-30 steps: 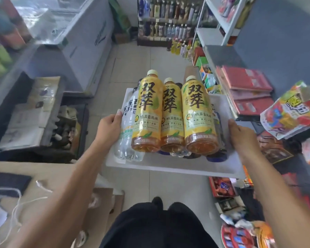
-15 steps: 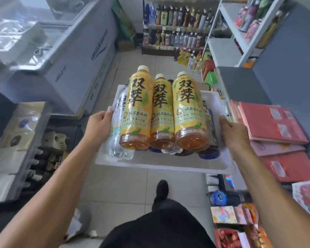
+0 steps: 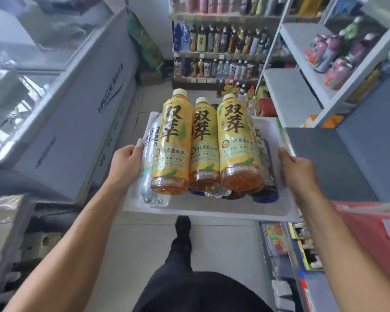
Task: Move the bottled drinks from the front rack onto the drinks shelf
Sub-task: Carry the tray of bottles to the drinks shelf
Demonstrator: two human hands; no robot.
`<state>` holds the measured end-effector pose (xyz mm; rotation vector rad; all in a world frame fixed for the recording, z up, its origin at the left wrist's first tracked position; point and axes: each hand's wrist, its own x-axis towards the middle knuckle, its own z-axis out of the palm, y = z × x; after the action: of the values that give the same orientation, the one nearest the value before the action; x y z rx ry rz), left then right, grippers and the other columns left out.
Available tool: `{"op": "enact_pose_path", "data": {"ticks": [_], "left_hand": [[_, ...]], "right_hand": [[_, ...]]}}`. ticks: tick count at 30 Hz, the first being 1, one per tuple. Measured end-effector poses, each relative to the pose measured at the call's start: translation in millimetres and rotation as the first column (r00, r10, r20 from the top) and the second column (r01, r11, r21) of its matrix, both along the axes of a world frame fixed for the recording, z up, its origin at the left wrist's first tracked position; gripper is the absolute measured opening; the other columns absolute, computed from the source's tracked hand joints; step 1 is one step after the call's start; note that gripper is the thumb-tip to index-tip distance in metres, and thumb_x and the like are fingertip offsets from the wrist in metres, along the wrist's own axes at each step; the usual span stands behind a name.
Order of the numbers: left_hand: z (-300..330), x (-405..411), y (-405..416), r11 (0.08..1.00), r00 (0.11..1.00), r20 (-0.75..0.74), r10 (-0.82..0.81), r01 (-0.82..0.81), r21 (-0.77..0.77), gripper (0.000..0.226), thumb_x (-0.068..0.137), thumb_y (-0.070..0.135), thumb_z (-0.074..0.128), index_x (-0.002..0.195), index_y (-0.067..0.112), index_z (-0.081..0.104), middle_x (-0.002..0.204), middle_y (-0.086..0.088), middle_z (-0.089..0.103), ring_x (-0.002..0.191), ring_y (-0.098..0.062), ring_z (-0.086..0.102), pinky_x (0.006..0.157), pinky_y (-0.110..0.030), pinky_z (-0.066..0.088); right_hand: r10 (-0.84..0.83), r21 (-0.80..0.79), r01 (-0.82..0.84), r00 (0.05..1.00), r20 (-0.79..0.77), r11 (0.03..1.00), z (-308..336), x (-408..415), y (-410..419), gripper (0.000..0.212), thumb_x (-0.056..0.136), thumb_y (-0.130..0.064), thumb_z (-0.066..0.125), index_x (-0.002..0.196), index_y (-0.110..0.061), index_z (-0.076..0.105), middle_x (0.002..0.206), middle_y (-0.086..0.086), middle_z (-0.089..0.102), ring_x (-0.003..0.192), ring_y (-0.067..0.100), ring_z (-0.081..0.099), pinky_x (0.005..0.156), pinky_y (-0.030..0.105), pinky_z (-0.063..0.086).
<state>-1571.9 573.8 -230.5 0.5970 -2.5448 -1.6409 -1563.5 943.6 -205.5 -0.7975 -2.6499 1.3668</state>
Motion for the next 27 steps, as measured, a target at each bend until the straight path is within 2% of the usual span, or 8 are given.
{"op": "enact_pose_path", "data": {"ticks": [5,8,11,14,16,18,21,27], "left_hand": [[-11,-149,-12,0.993,0.996,-0.022,-0.084,0.081,-0.090,0.058,0.095,0.058,0.046,0.066,0.008,0.046,0.064,-0.006,0.045,0.060,-0.019,0.038,0.060,-0.033,0.031],[-10,-231,-13,0.985,0.991,-0.021,-0.130,0.127,-0.120,0.050,0.097,0.053,0.046,0.067,0.013,0.047,0.064,-0.006,0.045,0.059,-0.019,0.039,0.060,-0.032,0.030],[-5,-311,-7,0.976,0.984,-0.014,-0.178,0.175,-0.127,0.051,0.097,0.053,0.045,0.066,0.012,0.046,0.064,-0.007,0.043,0.060,-0.019,0.038,0.060,-0.033,0.029],[-7,-386,2,0.969,0.977,-0.009,-0.213,0.210,-0.132,0.054,0.097,0.055,0.044,0.064,0.012,0.044,0.062,-0.007,0.043,0.058,-0.020,0.038,0.059,-0.033,0.030],[-9,-438,10,0.968,0.976,-0.001,-0.218,0.216,-0.125,0.055,0.096,0.058,0.044,0.064,0.012,0.045,0.062,-0.007,0.045,0.058,-0.019,0.039,0.059,-0.033,0.031],[-11,-492,19,0.966,0.974,0.009,-0.226,0.225,-0.125,0.061,0.095,0.059,0.043,0.066,0.006,0.049,0.062,-0.008,0.048,0.058,-0.020,0.042,0.059,-0.034,0.033],[-14,-572,39,0.963,0.972,0.010,-0.236,0.235,-0.128,0.070,0.096,0.059,0.043,0.077,-0.007,0.055,0.065,-0.019,0.056,0.059,-0.021,0.048,0.059,-0.034,0.037],[-6,-721,86,0.950,0.959,0.003,-0.285,0.283,-0.130,0.060,0.099,0.052,0.045,0.070,0.001,0.059,0.067,-0.010,0.062,0.060,-0.019,0.052,0.059,-0.031,0.039]], "right_hand": [[-0.053,0.037,0.053,0.998,-0.016,0.998,-11,-116,-10,0.058,0.102,-0.041,0.047,0.055,-0.006,0.046,0.058,0.006,0.046,0.067,0.028,0.046,0.057,0.036,0.027],[-0.075,0.062,0.074,0.997,0.019,0.995,-14,-180,-12,0.058,0.103,-0.042,0.043,0.064,0.001,0.051,0.063,0.007,0.048,0.074,0.029,0.046,0.060,0.037,0.024],[-0.106,0.064,0.103,0.994,0.038,0.993,-14,-247,-6,0.051,0.103,-0.045,0.042,0.078,-0.003,0.058,0.083,0.016,0.054,0.087,0.030,0.052,0.069,0.032,0.031],[-0.149,0.054,0.146,0.988,0.042,0.988,-8,-312,-1,0.055,0.103,-0.042,0.043,0.074,0.002,0.058,0.075,0.016,0.052,0.085,0.032,0.052,0.063,0.030,0.024],[-0.165,0.068,0.163,0.985,0.041,0.984,-4,-357,5,0.062,0.103,-0.042,0.042,0.076,0.010,0.061,0.075,0.021,0.053,0.090,0.041,0.055,0.060,0.036,0.020],[-0.188,0.067,0.185,0.981,0.042,0.980,-4,-403,11,0.063,0.103,-0.042,0.042,0.073,0.010,0.061,0.070,0.017,0.050,0.082,0.041,0.053,0.060,0.043,0.028],[-0.222,0.008,0.222,0.975,0.020,0.975,-12,-476,25,0.061,0.103,-0.040,0.044,0.053,-0.007,0.046,0.058,0.010,0.046,0.059,0.027,0.043,0.052,0.031,0.030],[-0.271,0.014,0.271,0.963,0.000,0.963,-9,-606,61,0.062,0.104,-0.039,0.042,0.052,-0.005,0.044,0.055,0.009,0.047,0.052,0.021,0.042,0.051,0.031,0.030]]}}
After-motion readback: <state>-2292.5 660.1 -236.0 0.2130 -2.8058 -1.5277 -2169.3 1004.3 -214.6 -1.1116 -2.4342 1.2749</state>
